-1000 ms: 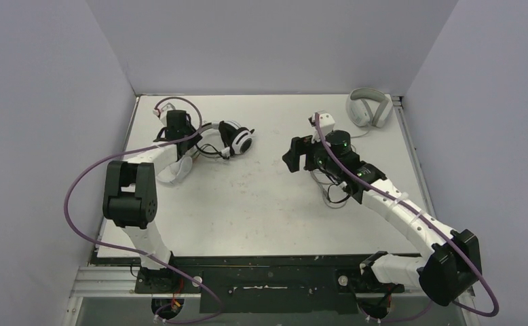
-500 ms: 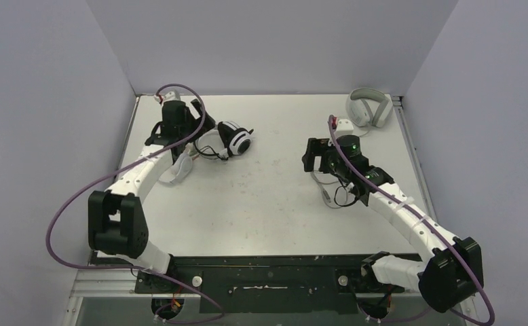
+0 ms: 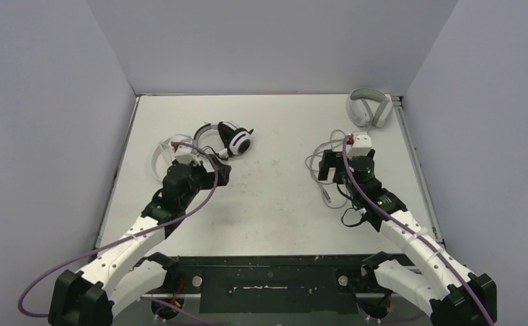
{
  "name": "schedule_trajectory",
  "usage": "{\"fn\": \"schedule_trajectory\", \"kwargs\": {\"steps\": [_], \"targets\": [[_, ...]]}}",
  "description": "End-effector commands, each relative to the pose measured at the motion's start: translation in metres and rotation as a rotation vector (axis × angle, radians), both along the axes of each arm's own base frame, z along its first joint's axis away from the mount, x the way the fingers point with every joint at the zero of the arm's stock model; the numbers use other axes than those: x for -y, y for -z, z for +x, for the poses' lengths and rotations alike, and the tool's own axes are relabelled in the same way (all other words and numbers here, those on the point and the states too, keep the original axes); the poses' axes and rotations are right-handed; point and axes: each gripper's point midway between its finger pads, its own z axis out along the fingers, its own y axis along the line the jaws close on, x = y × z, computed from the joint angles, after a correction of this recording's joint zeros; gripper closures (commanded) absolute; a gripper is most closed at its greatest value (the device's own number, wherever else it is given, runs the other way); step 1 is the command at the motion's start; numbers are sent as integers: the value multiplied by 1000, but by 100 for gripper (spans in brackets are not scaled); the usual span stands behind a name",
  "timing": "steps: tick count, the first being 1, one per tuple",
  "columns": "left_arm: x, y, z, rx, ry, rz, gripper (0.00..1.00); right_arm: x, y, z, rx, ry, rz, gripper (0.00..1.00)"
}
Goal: Wrap the headphones
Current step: Reset both arms
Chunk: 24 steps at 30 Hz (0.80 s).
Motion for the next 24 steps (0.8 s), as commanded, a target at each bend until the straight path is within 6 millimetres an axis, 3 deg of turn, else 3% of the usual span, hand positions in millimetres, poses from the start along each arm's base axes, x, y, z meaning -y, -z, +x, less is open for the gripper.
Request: {"fn": "schedule_trajectory", "kwargs": {"steps": [1, 5, 8, 17, 22, 24], "targets": [[2, -27, -8, 164, -9, -97, 3, 4, -17, 0, 117, 8, 35, 0], [-8, -8, -20, 128, -41, -70, 3, 7, -10, -8, 145, 10, 64, 0], [-14, -6, -24, 128, -59, -66, 3, 9, -10, -11, 176, 17, 82, 0], [-47, 18, -33, 117, -183, 14, 3, 4, 18, -13, 145, -39, 28, 0], [-42, 16, -43, 226, -88, 57, 3, 3, 7, -10, 182, -50, 17, 0], [-53, 21, -42, 234, -131, 96, 3, 5, 5, -8, 211, -67, -29, 0]]}}
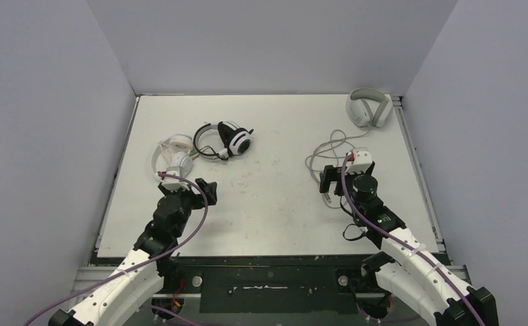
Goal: Wrap the headphones
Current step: Reset both arms
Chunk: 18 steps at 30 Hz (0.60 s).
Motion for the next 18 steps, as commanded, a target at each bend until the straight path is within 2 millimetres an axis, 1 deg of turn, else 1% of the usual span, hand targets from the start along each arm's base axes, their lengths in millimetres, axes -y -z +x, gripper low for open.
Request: {"fn": "schedule_trajectory", "kwargs": {"steps": [1, 4, 6, 9, 12, 14, 16, 18], "targets": [[-14, -14, 5, 115, -45, 79, 3, -2, -30, 11, 138, -27, -31, 0], [-40, -12, 9, 161, -184, 109, 3, 3, -40, 17, 194, 14, -3, 0], [-57, -12, 10, 206, -278, 129, 3, 7, -39, 21, 238, 23, -45, 0], [-79, -12, 12, 250, -408, 142, 3, 35, -31, 36, 263, 151, -89, 0], [-82, -15, 22, 252, -423, 278, 3, 65, -22, 52, 253, 235, -74, 0], [-87, -13, 30, 223, -459, 353, 3, 83, -14, 57, 259, 268, -57, 1], [-90, -5, 35, 219, -463, 377, 3, 95, -7, 61, 268, 287, -133, 0], [-93, 7, 39, 218, -447, 375, 3, 102, 6, 65, 242, 303, -209, 0]]}}
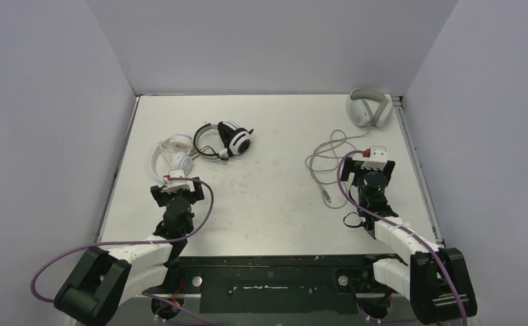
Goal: Wrap the headphones
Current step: Reset both arms
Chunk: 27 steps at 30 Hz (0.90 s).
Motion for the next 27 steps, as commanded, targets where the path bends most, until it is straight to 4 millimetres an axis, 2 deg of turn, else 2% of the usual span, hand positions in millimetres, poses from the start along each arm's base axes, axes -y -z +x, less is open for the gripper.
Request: {"fn": "schedule_trajectory", "kwargs": {"steps": [1, 4, 6, 9, 10, 11, 13, 14, 16, 21, 27], "targets": [[-16, -32, 21, 163, -49, -30, 3, 14, -14, 18, 118, 45, -90, 0], [-22, -17, 34, 118, -30, -39, 3, 27, 4, 21, 130, 111, -59, 0], [-26, -13, 43, 99, -33, -13, 3, 27, 14, 26, 127, 92, -62, 0], [-29, -10, 51, 84, -27, 18, 3, 26, 33, 36, 95, 27, -47, 9], [-32, -4, 51, 76, -30, 18, 3, 30, 38, 39, 96, 22, -22, 9], [-37, -6, 52, 111, -41, 0, 3, 31, 42, 39, 99, 17, 2, 9], [-44, 8, 53, 111, -46, -27, 3, 43, 50, 40, 90, 54, 36, 5], [-48, 6, 56, 133, -41, -18, 3, 46, 53, 39, 68, 62, 34, 4], [-44, 13, 57, 90, -14, -34, 3, 44, 51, 41, 80, 52, 25, 0], [-37, 28, 84, -32, 8, -12, 3, 29, 56, 48, 36, -24, -19, 0], [-34, 27, 85, -22, 31, -5, 3, 28, 55, 48, 41, -28, -19, 0]]}}
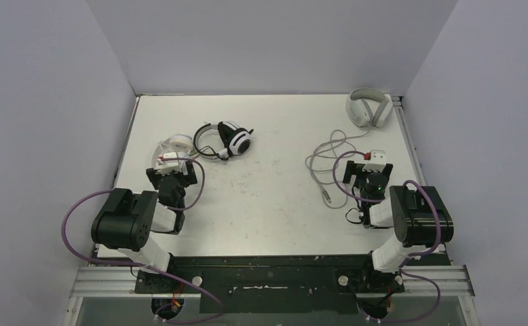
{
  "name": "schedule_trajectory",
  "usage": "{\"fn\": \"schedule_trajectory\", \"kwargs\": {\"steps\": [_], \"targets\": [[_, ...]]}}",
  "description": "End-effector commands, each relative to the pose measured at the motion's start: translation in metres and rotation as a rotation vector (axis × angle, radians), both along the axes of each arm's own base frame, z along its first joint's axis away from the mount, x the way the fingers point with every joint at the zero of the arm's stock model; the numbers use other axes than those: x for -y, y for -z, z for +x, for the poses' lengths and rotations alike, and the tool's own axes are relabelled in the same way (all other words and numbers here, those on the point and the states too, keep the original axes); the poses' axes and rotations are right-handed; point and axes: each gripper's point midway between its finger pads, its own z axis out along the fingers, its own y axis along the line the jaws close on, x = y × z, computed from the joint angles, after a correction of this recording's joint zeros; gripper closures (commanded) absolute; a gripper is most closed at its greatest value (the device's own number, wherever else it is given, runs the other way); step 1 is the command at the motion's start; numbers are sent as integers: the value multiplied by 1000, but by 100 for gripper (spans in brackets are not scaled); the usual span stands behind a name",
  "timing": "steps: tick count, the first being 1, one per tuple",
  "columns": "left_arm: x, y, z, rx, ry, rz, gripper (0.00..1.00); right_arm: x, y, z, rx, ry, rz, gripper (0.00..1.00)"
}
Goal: Wrap the headphones
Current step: Reset both arms
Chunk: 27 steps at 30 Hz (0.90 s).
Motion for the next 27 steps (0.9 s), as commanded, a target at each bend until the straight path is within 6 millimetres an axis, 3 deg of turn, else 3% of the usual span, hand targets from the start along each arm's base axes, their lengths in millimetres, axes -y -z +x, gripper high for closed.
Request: {"fn": "schedule_trajectory", "kwargs": {"steps": [1, 27], "targets": [[6, -3, 6, 7, 38, 5, 3, -6, -24, 14, 89, -33, -5, 0], [8, -2, 7, -1, 51, 3, 3, -6, -24, 14, 89, -33, -5, 0]]}}
